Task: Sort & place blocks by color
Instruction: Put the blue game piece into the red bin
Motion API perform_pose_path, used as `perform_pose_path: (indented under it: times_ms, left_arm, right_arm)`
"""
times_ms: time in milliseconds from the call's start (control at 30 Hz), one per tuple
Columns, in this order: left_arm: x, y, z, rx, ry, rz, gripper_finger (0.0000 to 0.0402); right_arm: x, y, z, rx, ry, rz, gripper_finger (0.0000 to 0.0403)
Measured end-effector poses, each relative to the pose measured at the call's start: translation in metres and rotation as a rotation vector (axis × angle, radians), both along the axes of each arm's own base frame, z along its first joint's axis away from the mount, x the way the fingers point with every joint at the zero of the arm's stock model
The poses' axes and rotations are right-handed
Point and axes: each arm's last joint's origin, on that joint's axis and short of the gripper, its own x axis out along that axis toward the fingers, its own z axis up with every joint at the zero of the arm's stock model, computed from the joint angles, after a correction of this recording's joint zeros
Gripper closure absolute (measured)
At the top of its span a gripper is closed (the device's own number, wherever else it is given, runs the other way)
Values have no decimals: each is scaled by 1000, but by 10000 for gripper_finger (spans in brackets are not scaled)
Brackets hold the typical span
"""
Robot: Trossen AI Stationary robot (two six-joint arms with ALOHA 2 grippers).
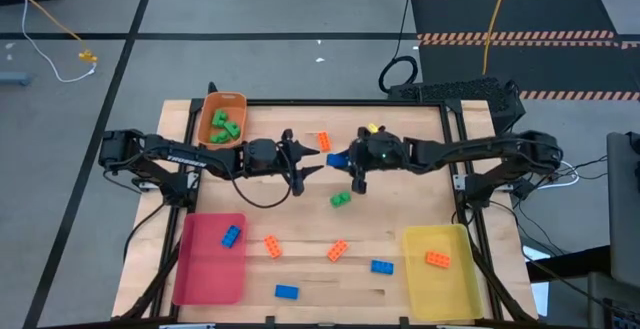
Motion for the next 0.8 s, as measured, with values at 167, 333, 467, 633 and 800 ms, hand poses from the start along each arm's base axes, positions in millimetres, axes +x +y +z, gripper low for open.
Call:
perform_pose_path:
  times_ms: [167, 333, 467, 633, 800]
  left_arm:
    - [0, 0, 0, 37, 12, -13, 192]
    - [0, -3, -1, 43, 17, -29, 192]
    - [-1, -4, -2, 45, 33, -58, 192]
    - [-1, -4, -2, 71, 43, -71, 192]
    - [-1, -5, -3, 86, 51, -119, 192]
  right_arm:
    - [6, 10, 0, -35, -31, 42, 271]
    - [8, 11, 0, -46, -49, 50, 271]
    - [8, 11, 0, -58, -52, 59, 271]
    - [8, 10, 0, -63, -55, 58, 271]
    - [8, 8, 0, -81, -53, 66, 271]
